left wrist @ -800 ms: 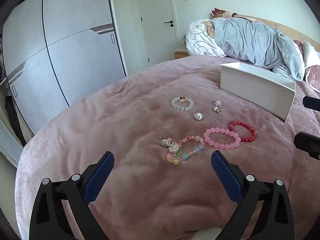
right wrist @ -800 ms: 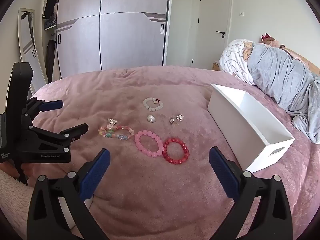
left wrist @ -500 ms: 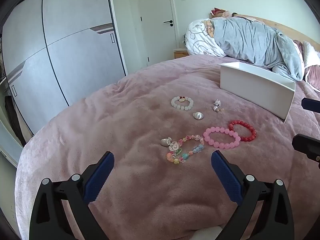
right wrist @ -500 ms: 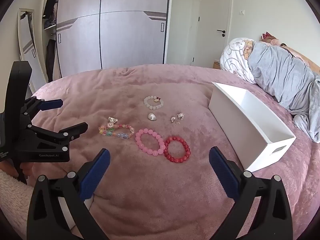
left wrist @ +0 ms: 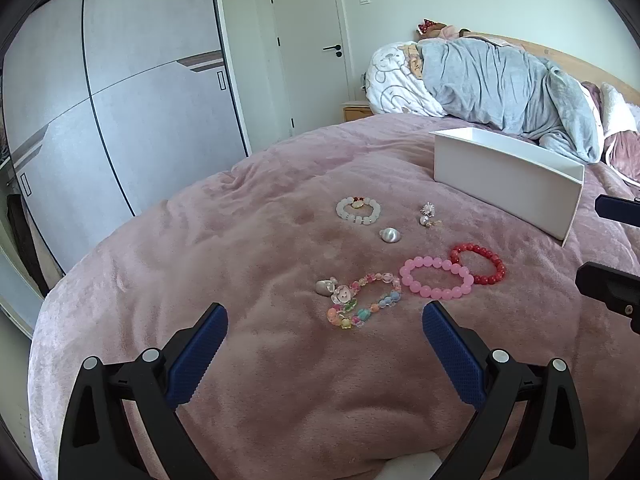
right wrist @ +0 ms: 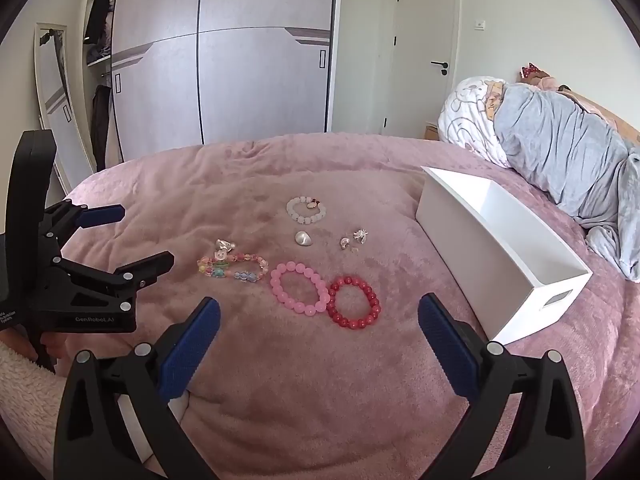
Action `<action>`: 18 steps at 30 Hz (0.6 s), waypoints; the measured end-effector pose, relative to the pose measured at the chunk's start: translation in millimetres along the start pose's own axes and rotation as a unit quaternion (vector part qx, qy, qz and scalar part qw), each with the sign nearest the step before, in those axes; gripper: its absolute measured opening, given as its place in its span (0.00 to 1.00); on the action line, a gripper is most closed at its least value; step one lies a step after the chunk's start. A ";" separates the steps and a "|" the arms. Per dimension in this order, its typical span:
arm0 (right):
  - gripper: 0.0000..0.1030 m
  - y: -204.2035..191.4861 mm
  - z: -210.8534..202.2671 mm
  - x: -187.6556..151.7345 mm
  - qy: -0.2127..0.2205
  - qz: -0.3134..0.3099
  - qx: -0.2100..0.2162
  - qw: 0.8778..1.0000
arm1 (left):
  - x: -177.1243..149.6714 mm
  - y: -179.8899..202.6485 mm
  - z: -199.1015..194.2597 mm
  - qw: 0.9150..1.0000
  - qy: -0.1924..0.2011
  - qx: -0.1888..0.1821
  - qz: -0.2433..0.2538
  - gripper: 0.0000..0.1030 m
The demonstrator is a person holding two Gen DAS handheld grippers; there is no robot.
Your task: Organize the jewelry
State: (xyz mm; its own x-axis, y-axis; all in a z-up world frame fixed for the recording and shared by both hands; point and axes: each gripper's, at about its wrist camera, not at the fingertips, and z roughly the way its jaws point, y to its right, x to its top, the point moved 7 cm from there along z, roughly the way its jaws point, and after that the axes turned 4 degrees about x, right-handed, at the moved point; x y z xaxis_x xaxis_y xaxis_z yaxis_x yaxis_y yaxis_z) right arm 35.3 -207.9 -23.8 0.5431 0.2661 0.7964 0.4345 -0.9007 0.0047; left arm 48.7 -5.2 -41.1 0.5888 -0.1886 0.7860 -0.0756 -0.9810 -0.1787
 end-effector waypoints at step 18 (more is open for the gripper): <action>0.95 3.7 -1.0 -3.0 -0.004 0.008 -0.005 1.000 | 2.0 3.0 -0.8 1.000 -0.006 -0.013 -0.003 0.96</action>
State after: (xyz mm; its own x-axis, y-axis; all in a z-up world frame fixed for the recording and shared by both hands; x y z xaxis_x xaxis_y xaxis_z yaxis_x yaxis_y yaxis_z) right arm 34.6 -212.4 -25.5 0.5551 0.2543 0.7919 0.4185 -0.9082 -0.0017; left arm 49.0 -8.6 -39.5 0.5993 -0.1818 0.7796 -0.0933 -0.9831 -0.1575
